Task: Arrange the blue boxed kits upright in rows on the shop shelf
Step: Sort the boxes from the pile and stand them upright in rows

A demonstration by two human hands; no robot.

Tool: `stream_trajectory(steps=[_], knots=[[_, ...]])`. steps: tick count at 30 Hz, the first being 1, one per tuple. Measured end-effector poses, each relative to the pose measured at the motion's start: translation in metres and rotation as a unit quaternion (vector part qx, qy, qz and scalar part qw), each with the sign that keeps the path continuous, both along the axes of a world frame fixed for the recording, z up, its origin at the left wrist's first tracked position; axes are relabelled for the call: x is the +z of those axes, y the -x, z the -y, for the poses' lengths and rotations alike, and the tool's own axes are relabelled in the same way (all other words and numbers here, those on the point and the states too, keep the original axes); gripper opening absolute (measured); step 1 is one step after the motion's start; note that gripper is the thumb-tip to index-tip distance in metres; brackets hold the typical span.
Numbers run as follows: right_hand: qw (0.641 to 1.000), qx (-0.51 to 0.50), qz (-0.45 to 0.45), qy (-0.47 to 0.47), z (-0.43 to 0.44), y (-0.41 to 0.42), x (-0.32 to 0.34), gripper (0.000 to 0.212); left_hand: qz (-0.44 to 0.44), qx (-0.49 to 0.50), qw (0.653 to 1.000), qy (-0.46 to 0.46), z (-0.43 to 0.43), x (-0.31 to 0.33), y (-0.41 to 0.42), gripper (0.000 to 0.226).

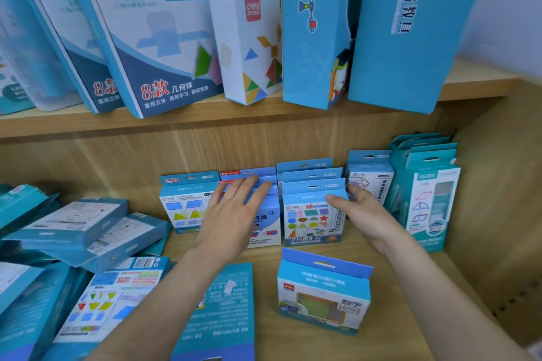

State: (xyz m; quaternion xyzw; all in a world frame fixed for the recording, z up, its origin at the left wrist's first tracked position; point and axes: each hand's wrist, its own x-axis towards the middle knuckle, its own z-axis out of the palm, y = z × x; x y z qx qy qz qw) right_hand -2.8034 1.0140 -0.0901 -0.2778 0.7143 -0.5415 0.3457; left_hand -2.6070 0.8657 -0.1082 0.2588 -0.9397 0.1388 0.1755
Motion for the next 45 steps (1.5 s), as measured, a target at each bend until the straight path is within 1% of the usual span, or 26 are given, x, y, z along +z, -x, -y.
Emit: stream_trajectory(steps=[1,3,4,12,17,18,20,22,23,25,27,29,32,36,38,40,43,45], knots=[[1.0,0.002,-0.007,-0.002,0.0,-0.002,0.001,0.014,0.0,0.0,1.0,-0.001,0.001,-0.001,0.0,0.095],[1.0,0.012,-0.023,-0.012,0.002,-0.002,-0.001,0.029,0.0,0.0,1.0,-0.004,0.001,-0.001,0.0,0.094],[0.999,0.014,-0.028,-0.018,0.002,-0.003,-0.002,0.032,0.001,-0.001,1.0,-0.004,0.001,-0.001,-0.001,0.094],[0.997,0.053,-0.047,-0.041,0.0,0.002,-0.001,0.028,0.012,-0.006,1.0,-0.006,-0.001,-0.001,-0.001,0.092],[0.997,0.052,-0.037,-0.045,0.0,0.003,-0.003,0.032,0.016,-0.005,1.0,-0.021,-0.006,0.0,-0.004,0.094],[0.997,0.047,-0.041,-0.05,-0.001,0.002,-0.002,0.036,0.013,-0.009,1.0,-0.023,-0.007,0.001,-0.006,0.096],[0.992,0.033,-0.101,-0.074,-0.003,0.002,0.002,0.054,-0.001,-0.024,0.999,-0.033,-0.011,0.005,-0.011,0.093],[0.972,0.013,-0.213,-0.1,-0.009,-0.003,0.013,0.068,-0.032,-0.033,0.997,-0.065,-0.016,0.011,-0.022,0.084],[0.956,0.001,-0.277,-0.099,-0.012,-0.008,0.019,0.071,-0.054,-0.035,0.994,-0.086,-0.018,0.014,-0.028,0.078],[0.928,-0.009,-0.367,-0.07,-0.017,-0.017,0.031,0.068,-0.1,-0.041,0.987,-0.119,-0.024,0.018,-0.044,0.07],[0.918,0.002,-0.395,-0.035,-0.018,-0.028,0.041,0.061,-0.143,-0.053,0.979,-0.136,-0.029,0.021,-0.062,0.061],[0.925,0.028,-0.379,0.004,-0.015,-0.043,0.048,0.054,-0.185,-0.053,0.971,-0.144,-0.033,0.023,-0.082,0.049],[0.933,0.078,-0.345,0.058,-0.007,-0.072,0.056,0.045,-0.232,-0.021,0.96,-0.155,-0.037,0.028,-0.114,0.033],[0.926,0.152,-0.333,0.089,0.01,-0.116,0.057,0.038,-0.266,0.013,0.95,-0.163,-0.04,0.031,-0.161,0.028],[0.922,0.18,-0.328,0.095,0.021,-0.137,0.054,0.039,-0.268,0.061,0.948,-0.162,-0.041,0.031,-0.187,0.023],[0.919,0.206,-0.321,0.099,0.032,-0.157,0.048,0.037,-0.265,0.106,0.946,-0.154,-0.043,0.029,-0.213,0.022],[0.915,0.245,-0.305,0.1,0.048,-0.188,0.038,0.029,-0.267,0.16,0.941,-0.131,-0.044,0.025,-0.248,0.027],[0.91,0.274,-0.296,0.096,0.058,-0.208,0.031,0.023,-0.279,0.194,0.934,-0.111,-0.045,0.023,-0.269,0.024]])
